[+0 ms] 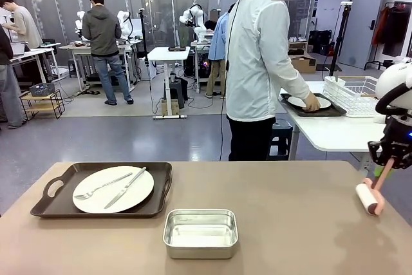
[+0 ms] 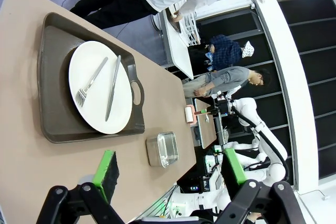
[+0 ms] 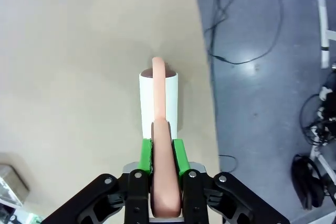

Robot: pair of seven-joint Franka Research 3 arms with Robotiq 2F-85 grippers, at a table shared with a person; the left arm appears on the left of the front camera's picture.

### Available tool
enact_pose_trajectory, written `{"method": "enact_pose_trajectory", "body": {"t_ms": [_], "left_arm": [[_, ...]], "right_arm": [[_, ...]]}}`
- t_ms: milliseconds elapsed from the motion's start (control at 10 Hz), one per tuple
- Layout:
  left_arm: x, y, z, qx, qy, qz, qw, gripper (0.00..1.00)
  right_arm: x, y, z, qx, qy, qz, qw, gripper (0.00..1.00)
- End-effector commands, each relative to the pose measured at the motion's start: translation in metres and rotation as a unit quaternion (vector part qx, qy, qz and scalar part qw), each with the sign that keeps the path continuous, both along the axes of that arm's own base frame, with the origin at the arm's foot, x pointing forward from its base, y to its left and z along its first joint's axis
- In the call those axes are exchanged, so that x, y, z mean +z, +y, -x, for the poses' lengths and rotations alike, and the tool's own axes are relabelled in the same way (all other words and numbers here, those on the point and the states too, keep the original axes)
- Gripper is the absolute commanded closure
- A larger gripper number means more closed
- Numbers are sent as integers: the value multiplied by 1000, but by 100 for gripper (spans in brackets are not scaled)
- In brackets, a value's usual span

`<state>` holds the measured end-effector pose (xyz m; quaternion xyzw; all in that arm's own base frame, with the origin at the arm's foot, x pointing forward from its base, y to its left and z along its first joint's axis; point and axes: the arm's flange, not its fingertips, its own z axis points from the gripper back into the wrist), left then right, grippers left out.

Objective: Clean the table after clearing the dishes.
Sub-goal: When the left (or right) Handle tray is removed, use the left hand (or right hand) to clean the left (or right) side of the table with the Lint Roller.

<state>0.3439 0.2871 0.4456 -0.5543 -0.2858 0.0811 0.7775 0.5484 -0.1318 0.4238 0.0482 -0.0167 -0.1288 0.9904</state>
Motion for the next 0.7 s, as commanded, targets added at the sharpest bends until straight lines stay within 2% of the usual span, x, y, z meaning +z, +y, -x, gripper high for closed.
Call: {"method": "enact_pose_trajectory", "body": {"t_ms": [0, 300, 500, 600], "left_arm": [[2, 1, 2, 0, -5, 5, 1000, 0], [2, 1, 2, 0, -5, 5, 1000, 0], [2, 1, 2, 0, -5, 5, 1000, 0], [2, 1, 2, 0, -5, 5, 1000, 0]], "right_arm": [[28, 17, 31, -5, -5, 31, 999, 79], [62, 26, 52, 4, -40, 33, 999, 79], [59, 32, 50, 11, -34, 35, 999, 79], [69, 20, 49, 19, -39, 32, 999, 79]]}}
